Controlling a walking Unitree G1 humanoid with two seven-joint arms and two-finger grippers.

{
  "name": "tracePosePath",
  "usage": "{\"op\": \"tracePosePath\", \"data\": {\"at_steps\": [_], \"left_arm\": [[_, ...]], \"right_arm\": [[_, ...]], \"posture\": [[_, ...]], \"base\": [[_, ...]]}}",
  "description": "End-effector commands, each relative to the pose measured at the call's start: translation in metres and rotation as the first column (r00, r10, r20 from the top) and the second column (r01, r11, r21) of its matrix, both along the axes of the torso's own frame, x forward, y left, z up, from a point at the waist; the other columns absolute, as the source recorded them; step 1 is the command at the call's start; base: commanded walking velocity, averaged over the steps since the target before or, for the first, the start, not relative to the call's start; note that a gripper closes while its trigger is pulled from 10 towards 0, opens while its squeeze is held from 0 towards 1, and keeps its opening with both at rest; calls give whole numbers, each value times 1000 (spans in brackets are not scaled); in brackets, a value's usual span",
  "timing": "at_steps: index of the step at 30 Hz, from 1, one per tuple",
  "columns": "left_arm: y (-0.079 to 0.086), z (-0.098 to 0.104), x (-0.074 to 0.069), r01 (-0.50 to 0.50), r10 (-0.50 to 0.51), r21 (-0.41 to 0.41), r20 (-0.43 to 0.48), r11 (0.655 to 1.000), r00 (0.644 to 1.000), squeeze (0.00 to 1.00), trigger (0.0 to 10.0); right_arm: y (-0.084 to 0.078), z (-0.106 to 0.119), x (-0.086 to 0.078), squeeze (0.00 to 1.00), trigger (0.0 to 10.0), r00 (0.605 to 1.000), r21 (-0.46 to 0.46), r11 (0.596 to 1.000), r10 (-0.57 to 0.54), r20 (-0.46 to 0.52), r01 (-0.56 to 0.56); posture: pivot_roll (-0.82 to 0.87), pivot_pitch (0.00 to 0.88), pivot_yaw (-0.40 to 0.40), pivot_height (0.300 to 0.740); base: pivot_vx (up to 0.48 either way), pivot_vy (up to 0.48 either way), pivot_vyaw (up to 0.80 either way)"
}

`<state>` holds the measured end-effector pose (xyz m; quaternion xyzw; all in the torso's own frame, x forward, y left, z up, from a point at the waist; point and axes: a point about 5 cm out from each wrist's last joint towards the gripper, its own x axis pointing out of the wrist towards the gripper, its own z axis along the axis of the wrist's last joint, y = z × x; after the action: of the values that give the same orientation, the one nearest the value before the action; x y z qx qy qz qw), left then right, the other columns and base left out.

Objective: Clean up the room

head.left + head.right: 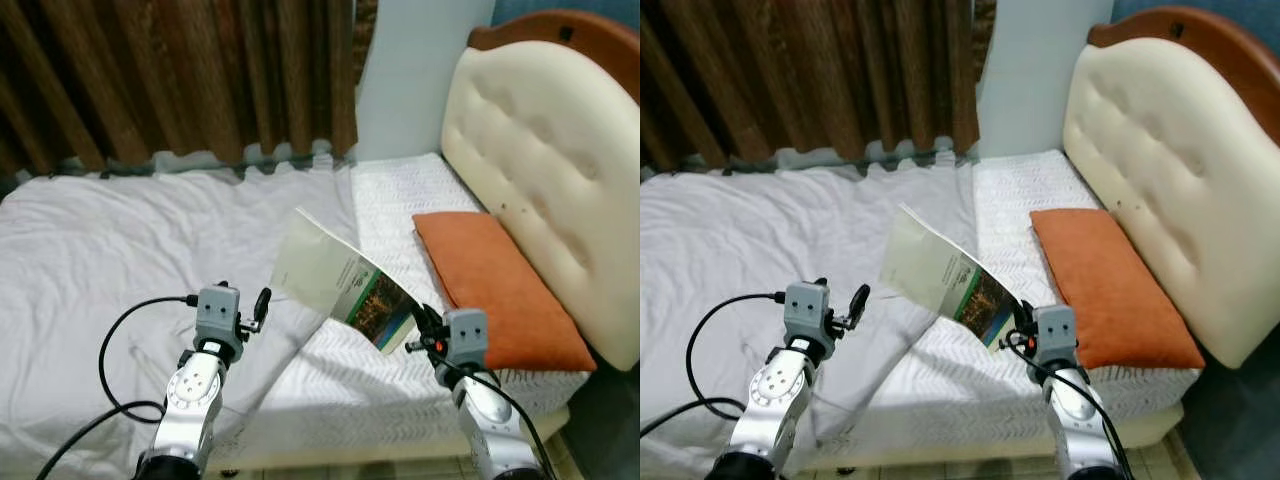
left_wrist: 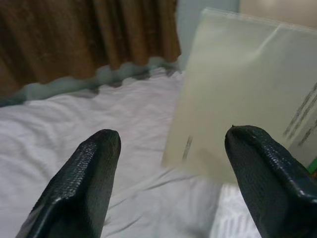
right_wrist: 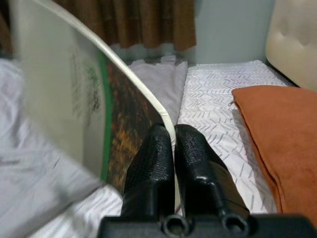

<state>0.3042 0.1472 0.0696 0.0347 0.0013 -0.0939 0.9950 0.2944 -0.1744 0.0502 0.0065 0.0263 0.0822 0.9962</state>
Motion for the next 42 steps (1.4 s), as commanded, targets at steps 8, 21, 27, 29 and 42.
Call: {"op": "tracePosePath", "data": {"at_steps": [8,21,27,29,42], "left_arm": [[12,29,-5,143,-146,59,40,988,989,0,10000],[15,51,-33,379,-376,76,-49,922,925,0,10000],[15,48,-43,366,-362,68,-66,928,930,0,10000],[13,44,-47,373,-369,71,-66,925,927,0,10000],[-9,2,-67,430,-423,22,-133,903,896,0,10000]], "right_arm": [[17,1,41,0,0,964,556,802,-87,-251,217],[-3,-48,11,0,0,817,569,645,-156,-556,510],[-38,-25,23,0,0,849,355,811,-296,-438,466],[-50,-17,27,0,0,855,299,832,-340,-391,468],[-102,13,31,0,0,823,125,830,-499,-271,544]], "posture": [[119,161,122,740],[244,302,227,740],[225,319,212,740],[213,329,206,740],[150,407,169,740]], "base": [[119,0,0],[0,0,0],[0,0,0],[0,0,0],[0,0,0]]}}
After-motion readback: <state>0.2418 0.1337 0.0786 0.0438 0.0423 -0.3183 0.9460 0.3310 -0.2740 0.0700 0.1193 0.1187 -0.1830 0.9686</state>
